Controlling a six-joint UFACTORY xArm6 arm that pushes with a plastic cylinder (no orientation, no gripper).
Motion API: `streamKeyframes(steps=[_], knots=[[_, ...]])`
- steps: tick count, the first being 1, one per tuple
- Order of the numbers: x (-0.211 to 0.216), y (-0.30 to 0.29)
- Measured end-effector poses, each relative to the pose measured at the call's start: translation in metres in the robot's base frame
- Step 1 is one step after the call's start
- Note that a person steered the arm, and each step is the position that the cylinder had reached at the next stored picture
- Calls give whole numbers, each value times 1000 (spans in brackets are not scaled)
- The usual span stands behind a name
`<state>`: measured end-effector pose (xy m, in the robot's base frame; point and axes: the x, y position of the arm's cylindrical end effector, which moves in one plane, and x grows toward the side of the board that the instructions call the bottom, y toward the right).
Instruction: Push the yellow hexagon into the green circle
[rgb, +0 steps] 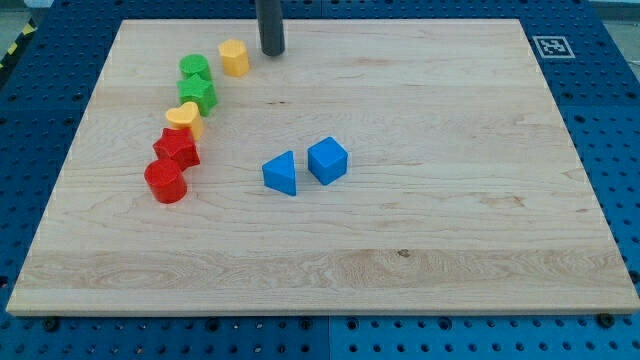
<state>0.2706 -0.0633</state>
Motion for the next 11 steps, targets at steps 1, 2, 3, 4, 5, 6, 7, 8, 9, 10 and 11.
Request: streamKeyframes(steps=[1,2,3,4,5,6,7,8,9,10,11], knots=[[15,0],[16,-1],[16,-10],[16,-28],[16,-46],[16,-59],[16,-65],[32,-45],[95,16],[148,73],[177,100]])
